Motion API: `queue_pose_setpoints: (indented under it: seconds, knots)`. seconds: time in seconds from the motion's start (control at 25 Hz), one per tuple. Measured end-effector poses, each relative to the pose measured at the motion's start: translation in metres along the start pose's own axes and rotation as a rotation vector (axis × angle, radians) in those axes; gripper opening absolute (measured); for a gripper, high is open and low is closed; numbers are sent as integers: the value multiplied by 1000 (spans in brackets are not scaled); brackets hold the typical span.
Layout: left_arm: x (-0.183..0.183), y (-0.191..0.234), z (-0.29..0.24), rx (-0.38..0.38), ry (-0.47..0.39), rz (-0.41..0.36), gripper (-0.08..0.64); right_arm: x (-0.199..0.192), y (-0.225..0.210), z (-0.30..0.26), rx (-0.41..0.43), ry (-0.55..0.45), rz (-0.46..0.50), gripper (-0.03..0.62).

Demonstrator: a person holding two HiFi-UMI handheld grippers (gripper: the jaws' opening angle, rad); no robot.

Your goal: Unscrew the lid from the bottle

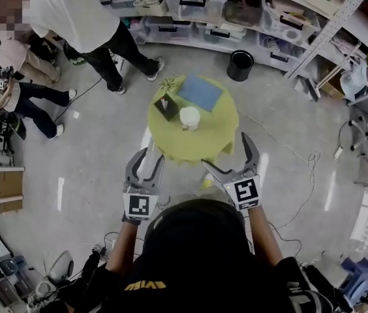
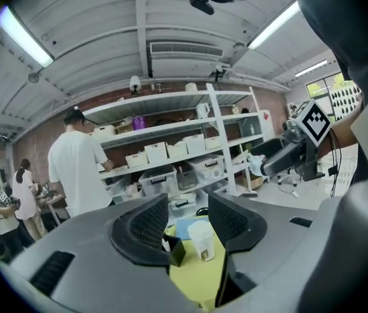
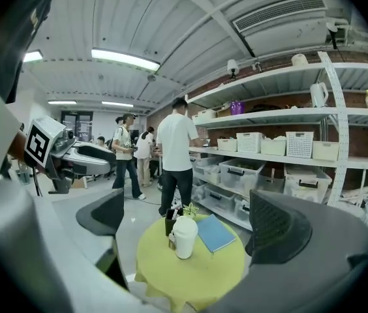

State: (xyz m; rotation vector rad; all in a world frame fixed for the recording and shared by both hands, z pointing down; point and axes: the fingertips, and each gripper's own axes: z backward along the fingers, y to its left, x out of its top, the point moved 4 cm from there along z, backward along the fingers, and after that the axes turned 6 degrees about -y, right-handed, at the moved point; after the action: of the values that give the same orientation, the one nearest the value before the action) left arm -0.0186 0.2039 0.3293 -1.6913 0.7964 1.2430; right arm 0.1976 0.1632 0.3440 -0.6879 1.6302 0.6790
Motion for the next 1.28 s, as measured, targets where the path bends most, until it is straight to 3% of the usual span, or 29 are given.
queue_pose_setpoints:
  seconds: [0.24, 0.56, 0.92, 1.28]
  knots:
    - [-9, -5, -23, 3, 46, 1, 209, -29, -10, -21, 70, 60, -22, 569]
    - [-46, -5, -34, -28, 171, 46, 218, -46, -2, -46, 120, 118, -56, 560]
    - [-120, 9, -57, -108, 242, 41, 224, -60, -1, -88, 63, 200, -66, 543]
    - [-193, 7, -113, -231, 284, 103, 244, -94, -6, -145, 60, 326, -97, 492]
